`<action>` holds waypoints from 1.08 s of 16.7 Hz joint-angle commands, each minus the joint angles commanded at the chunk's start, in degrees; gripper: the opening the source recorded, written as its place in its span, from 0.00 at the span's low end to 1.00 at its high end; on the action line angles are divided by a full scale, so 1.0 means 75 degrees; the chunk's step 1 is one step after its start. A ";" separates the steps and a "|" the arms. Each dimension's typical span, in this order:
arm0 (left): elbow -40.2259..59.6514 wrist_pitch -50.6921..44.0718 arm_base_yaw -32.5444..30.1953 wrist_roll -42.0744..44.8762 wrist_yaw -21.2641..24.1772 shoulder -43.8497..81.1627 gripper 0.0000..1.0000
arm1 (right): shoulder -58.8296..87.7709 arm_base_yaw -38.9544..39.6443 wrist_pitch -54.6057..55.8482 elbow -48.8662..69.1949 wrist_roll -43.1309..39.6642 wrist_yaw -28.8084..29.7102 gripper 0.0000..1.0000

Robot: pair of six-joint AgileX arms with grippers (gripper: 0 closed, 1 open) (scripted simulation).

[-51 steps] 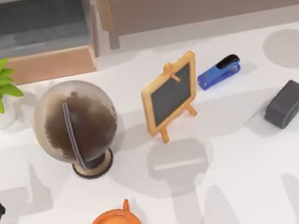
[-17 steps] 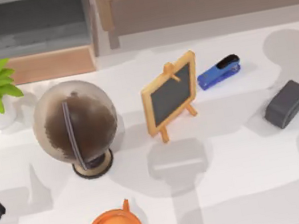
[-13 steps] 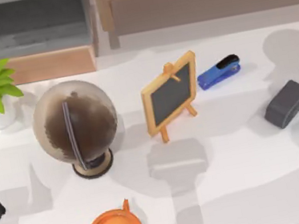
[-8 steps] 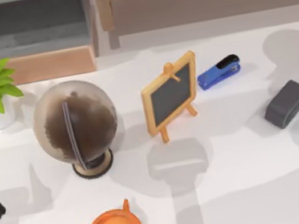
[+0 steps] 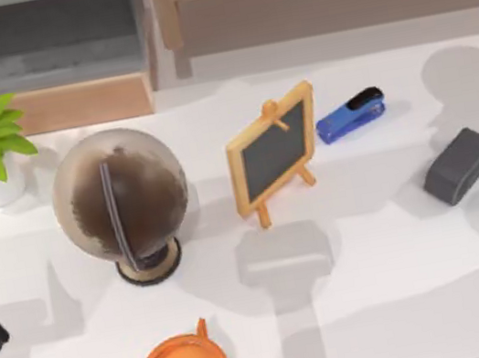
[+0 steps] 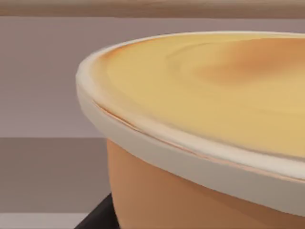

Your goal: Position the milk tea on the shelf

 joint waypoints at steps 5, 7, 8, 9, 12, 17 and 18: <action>0.0000 0.0000 0.0000 0.0000 0.0000 0.0000 1.00 | 0.0000 0.0000 0.0000 0.0000 0.0000 0.0000 0.00; 0.0000 0.0000 0.0000 0.0000 0.0000 0.0000 1.00 | 0.0000 0.0000 0.0000 0.0000 0.0000 0.0000 0.00; 0.0000 0.0000 0.0000 0.0000 0.0000 0.0000 1.00 | 0.0000 0.0000 0.0000 0.0000 0.0000 0.0000 0.00; 0.0000 0.0000 0.0000 0.0000 0.0000 0.0000 1.00 | 0.0000 0.0000 0.0000 0.0000 0.0000 0.0000 0.00; 0.0000 0.0000 0.0000 0.0000 0.0000 0.0000 1.00 | -0.0008 -0.0016 0.0000 -0.0008 0.0012 -0.0002 0.00; 0.0000 0.0000 0.0000 0.0000 0.0000 0.0000 1.00 | -0.0244 -0.0015 -0.0203 -0.0044 0.0014 -0.0004 0.00; 0.0000 0.0000 0.0000 0.0000 0.0000 0.0000 1.00 | -0.0303 -0.0015 -0.0251 -0.0051 0.0015 -0.0004 0.00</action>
